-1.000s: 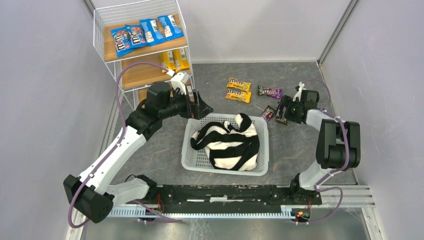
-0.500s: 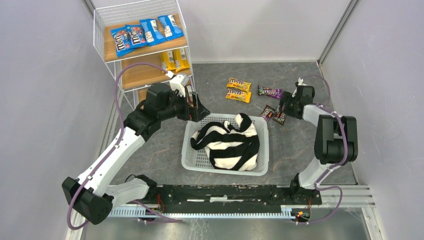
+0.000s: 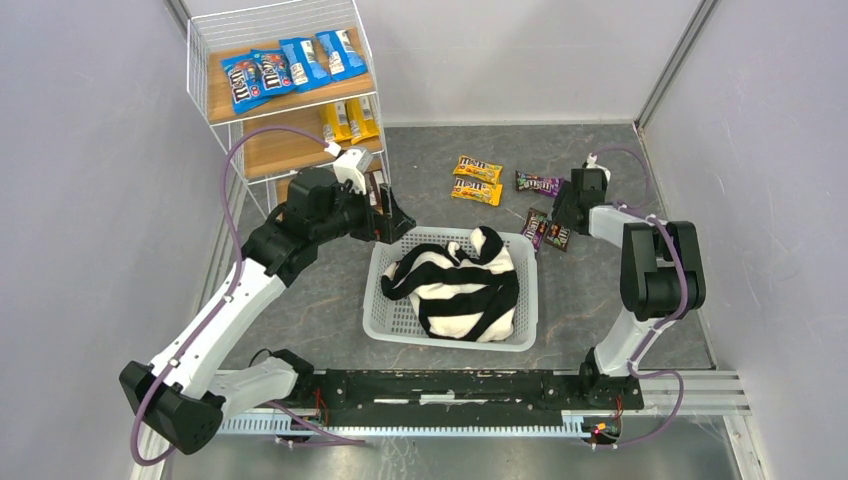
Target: Place and organize the candy bags onto the shelf
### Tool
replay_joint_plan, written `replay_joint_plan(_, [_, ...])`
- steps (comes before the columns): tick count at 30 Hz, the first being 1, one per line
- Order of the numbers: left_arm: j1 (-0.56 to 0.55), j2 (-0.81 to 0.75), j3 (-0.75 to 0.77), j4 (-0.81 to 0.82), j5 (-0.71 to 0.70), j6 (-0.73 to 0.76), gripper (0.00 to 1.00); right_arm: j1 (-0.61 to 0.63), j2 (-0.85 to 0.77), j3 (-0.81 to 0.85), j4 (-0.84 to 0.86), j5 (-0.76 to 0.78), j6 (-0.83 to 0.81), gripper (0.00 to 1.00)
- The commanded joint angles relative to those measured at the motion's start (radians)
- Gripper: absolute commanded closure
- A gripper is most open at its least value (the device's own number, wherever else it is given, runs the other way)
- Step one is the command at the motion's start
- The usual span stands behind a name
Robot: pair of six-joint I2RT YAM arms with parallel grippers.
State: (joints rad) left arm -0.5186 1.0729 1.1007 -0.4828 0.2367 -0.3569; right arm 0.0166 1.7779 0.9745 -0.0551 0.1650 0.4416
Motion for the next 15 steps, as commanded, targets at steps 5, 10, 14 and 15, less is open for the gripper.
replay_joint_plan(5, [-0.003, -0.027, 0.015, 0.025, 0.005, -0.036, 0.00, -0.003, -0.093, -0.030, 0.048, -0.002, -0.005, 0.44])
replay_joint_plan(10, [-0.003, 0.000, 0.021, 0.060, 0.106, -0.078, 0.00, -0.010, -0.141, -0.029, 0.070, -0.085, -0.007, 0.49])
replay_joint_plan(14, [-0.006, 0.036, 0.034, 0.103, 0.193, -0.136, 0.00, -0.010, -0.206, -0.038, 0.062, -0.135, 0.004, 0.50])
replay_joint_plan(15, [-0.009, 0.043, 0.032, 0.125, 0.214, -0.157, 0.00, -0.010, -0.228, -0.037, 0.058, -0.152, 0.005, 0.50])
